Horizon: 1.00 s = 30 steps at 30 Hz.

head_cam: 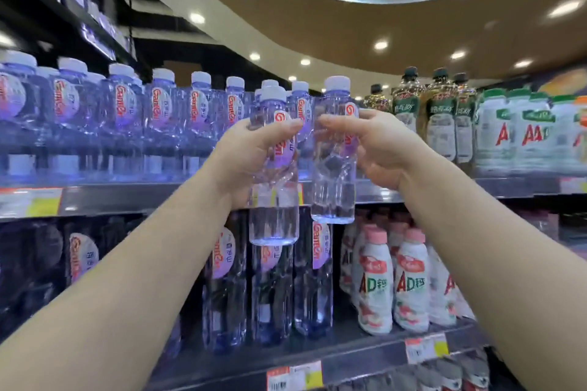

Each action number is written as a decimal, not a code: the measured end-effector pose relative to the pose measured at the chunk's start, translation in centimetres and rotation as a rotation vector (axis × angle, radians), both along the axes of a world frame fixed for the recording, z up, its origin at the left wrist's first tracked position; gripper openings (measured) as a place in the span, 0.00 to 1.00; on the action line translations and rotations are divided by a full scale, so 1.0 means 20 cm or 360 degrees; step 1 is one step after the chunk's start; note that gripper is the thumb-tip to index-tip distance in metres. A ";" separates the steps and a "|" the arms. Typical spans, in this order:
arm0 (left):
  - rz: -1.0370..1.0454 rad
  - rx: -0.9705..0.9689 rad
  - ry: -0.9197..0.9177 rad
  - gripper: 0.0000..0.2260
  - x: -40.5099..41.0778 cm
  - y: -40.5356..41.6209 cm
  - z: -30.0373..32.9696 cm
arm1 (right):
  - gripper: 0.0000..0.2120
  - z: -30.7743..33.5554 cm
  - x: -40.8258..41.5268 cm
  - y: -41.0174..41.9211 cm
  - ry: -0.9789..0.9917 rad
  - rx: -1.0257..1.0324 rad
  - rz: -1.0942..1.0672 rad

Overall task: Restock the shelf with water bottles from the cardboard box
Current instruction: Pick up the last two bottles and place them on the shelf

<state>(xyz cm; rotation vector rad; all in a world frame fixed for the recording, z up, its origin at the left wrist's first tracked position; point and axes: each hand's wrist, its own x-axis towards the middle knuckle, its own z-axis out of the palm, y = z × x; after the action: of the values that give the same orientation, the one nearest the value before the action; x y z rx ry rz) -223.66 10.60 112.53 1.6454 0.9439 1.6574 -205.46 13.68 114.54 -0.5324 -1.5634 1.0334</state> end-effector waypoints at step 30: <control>0.0280 0.0179 -0.0285 0.09 0.09 0.41 0.29 | 0.40 0.11 0.17 0.89 -0.1183 -0.0009 -0.0321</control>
<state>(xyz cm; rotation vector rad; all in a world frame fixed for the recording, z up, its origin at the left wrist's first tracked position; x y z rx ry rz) -221.79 18.70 118.35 1.4896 0.9424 1.9727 -202.01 31.46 116.77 -1.1427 -2.0878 0.7117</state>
